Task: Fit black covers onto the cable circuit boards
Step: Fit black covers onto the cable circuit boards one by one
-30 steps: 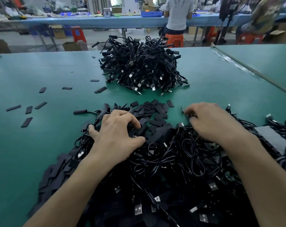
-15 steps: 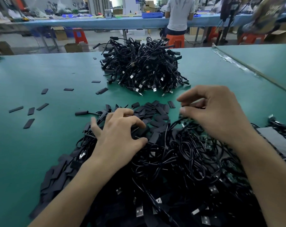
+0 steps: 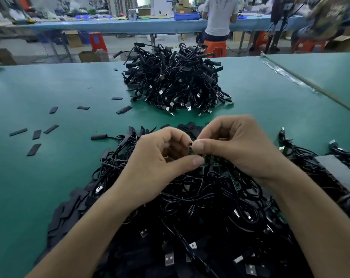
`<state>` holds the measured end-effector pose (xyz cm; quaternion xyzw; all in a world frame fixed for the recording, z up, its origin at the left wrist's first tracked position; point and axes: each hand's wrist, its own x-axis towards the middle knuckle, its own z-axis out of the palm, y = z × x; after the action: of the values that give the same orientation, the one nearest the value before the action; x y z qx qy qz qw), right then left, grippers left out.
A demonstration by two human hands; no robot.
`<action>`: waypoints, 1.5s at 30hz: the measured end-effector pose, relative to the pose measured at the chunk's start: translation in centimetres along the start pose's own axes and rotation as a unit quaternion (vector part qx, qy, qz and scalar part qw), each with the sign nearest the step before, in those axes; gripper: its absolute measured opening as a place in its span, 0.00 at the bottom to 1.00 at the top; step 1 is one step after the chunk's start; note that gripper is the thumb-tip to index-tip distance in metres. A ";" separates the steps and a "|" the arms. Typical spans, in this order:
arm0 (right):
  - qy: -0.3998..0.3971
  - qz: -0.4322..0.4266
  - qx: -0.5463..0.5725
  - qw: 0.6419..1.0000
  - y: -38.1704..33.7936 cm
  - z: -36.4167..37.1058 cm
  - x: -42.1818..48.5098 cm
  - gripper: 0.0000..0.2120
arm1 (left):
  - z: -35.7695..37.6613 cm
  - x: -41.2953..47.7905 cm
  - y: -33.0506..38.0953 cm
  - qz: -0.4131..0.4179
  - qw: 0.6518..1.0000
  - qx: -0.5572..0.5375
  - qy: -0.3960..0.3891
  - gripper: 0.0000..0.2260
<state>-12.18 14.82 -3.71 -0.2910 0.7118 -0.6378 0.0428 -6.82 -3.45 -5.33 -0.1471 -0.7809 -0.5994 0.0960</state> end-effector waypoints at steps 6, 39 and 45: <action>-0.037 0.029 0.090 0.995 0.3 0.8 -0.1 0.06 | -0.3 0.2 -0.4 -0.018 0.998 -0.057 -0.015 0.08; -0.063 0.127 0.184 0.973 0.9 0.7 -0.4 0.05 | -0.4 0.1 -1.2 -0.070 0.980 -0.188 -0.011 0.04; -0.092 0.132 0.199 0.967 1.1 1.0 -0.4 0.05 | -0.7 -0.2 -1.2 -0.055 0.978 -0.198 -0.040 0.02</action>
<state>-11.79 14.12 -5.05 -0.2375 0.5960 -0.7257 0.2485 -7.09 -4.45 -6.29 -0.1442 -0.6565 -0.7404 0.0006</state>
